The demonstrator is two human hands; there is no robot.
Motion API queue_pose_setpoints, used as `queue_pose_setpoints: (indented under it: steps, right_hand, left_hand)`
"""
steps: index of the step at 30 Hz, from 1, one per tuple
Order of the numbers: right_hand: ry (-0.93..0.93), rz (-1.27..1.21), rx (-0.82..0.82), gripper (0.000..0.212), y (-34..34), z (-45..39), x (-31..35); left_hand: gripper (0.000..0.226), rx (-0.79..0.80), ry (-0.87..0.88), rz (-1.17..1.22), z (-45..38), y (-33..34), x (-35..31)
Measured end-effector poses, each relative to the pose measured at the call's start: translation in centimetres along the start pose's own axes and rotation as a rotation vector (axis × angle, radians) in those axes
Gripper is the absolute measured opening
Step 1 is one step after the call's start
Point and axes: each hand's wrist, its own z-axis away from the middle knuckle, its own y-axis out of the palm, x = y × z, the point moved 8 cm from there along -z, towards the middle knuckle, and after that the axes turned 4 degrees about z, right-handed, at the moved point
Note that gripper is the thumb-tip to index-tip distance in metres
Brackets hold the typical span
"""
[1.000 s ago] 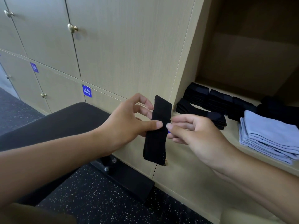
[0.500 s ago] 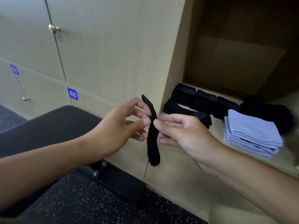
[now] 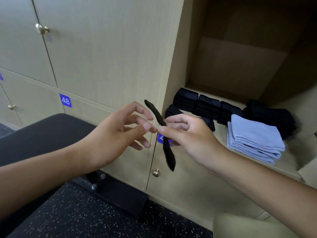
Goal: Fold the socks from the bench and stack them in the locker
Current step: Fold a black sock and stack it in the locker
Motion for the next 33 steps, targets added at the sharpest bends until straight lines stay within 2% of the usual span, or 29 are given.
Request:
queue_pose_setpoints:
  steps: [5, 10, 20, 33]
  right_hand:
    - [-0.188, 0.264, -0.210, 0.036, -4.3, -0.7, 1.3]
    - [-0.264, 0.546, -0.267, 0.036, -8.3, -2.4, 1.6]
    - [-0.212, 0.792, -0.091, 0.041, -8.6, -7.9, -0.3]
    - [-0.157, 0.886, 0.111, 0.042, -5.7, -11.8, -4.1]
  left_hand:
    - [0.011, 0.031, 0.009, -0.189, 0.1, -0.4, 0.5]
    - [0.008, 0.078, 0.003, -0.294, 0.1, -0.7, 1.1]
    - [0.009, 0.120, 0.010, -0.462, -0.5, -1.4, 1.4]
    - [0.007, 0.148, -0.001, -0.523, -0.3, -2.4, 2.4]
